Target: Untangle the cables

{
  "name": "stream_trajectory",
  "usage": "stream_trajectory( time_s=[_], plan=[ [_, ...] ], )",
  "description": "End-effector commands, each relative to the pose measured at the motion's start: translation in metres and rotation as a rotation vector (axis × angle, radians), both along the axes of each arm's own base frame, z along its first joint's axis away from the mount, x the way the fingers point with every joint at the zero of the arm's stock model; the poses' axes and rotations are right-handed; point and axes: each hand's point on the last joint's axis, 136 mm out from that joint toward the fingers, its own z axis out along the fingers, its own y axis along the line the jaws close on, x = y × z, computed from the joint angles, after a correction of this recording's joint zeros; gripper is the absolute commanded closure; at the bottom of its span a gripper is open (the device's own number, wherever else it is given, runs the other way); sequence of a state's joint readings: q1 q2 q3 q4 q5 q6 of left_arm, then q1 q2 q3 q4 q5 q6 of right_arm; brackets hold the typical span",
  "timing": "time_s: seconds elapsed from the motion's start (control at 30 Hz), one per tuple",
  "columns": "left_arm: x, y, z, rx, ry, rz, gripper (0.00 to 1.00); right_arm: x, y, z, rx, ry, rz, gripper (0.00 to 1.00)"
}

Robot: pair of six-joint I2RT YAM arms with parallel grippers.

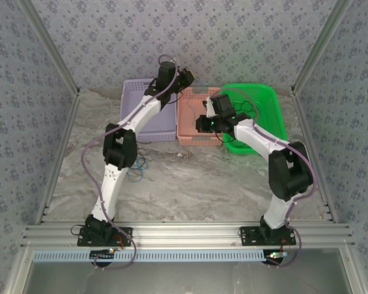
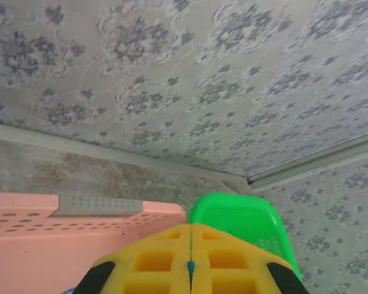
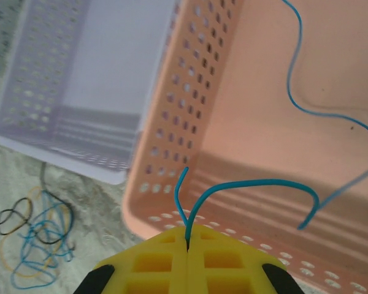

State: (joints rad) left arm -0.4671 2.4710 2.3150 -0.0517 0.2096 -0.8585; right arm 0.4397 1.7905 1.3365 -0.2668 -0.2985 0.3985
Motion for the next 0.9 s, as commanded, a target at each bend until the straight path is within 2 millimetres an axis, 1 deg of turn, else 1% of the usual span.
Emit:
stream_trajectory(
  time_s=[0.0, 0.07, 0.13, 0.17, 0.2, 0.27, 0.33, 0.4, 0.53, 0.6, 0.73, 0.87],
  plan=[
    [-0.003, -0.014, -0.023, 0.051, 0.047, -0.051, 1.00, 0.018, -0.005, -0.012, -0.036, 0.005, -0.022, 1.00],
    [-0.003, -0.018, -0.031, 0.079, 0.069, -0.063, 0.98, 0.022, -0.005, -0.020, -0.051, 0.017, -0.032, 1.00],
    [-0.004, -0.021, -0.039, 0.111, 0.088, -0.079, 0.82, 0.024, -0.006, -0.025, -0.063, 0.029, -0.042, 1.00],
    [-0.005, -0.020, -0.042, 0.132, 0.097, -0.075, 0.71, 0.025, -0.006, -0.026, -0.066, 0.032, -0.046, 1.00],
    [-0.006, -0.018, -0.046, 0.156, 0.108, -0.066, 0.64, 0.025, -0.007, -0.027, -0.070, 0.032, -0.050, 0.97],
    [-0.008, -0.014, -0.051, 0.194, 0.123, -0.048, 0.49, 0.025, -0.007, -0.025, -0.069, 0.028, -0.055, 0.86],
    [-0.011, -0.011, -0.051, 0.232, 0.125, -0.034, 0.47, 0.025, -0.007, -0.020, -0.069, 0.016, -0.056, 0.78],
    [-0.015, -0.011, -0.045, 0.256, 0.113, -0.028, 0.47, 0.024, -0.008, -0.012, -0.068, 0.003, -0.063, 0.72],
    [-0.020, -0.007, -0.021, 0.273, 0.079, -0.002, 0.45, 0.023, -0.011, 0.006, -0.071, -0.030, -0.076, 0.62],
    [-0.022, 0.000, -0.007, 0.288, 0.071, 0.028, 0.44, 0.021, -0.013, 0.016, -0.072, -0.042, -0.082, 0.59],
    [-0.032, 0.020, 0.021, 0.347, 0.053, 0.098, 0.43, 0.018, -0.019, 0.039, -0.073, -0.086, -0.098, 0.55],
    [-0.047, 0.047, 0.047, 0.372, 0.044, 0.166, 0.43, 0.006, -0.028, 0.070, -0.062, -0.165, -0.118, 0.54]
  ],
)
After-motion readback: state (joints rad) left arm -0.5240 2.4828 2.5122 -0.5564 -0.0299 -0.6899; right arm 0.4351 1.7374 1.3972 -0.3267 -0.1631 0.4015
